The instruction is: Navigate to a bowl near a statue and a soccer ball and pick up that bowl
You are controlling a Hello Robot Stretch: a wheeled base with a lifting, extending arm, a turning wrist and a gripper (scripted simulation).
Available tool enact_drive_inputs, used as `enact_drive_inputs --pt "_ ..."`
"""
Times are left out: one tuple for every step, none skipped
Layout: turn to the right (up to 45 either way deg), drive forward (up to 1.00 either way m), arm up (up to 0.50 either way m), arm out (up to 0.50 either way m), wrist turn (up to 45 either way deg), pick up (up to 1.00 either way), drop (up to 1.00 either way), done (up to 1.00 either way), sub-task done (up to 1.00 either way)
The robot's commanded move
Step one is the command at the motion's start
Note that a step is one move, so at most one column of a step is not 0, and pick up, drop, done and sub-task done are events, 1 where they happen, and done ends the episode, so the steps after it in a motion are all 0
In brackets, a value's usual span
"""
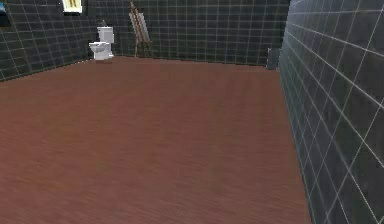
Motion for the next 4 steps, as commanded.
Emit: enact_drive_inputs --pt "0.0 0.25 0.0 0.0 0.0 0.0 0.0 0.0 0.0" --pt "-45.0 0.0 0.0 0.0 0.0 0.0 0.0 0.0 0.0" --pt "-39.0 0.0 0.0 0.0 0.0 0.0 0.0 0.0 0.0" --pt "0.0 1.0 0.0 0.0 0.0 0.0 0.0 0.0 0.0"
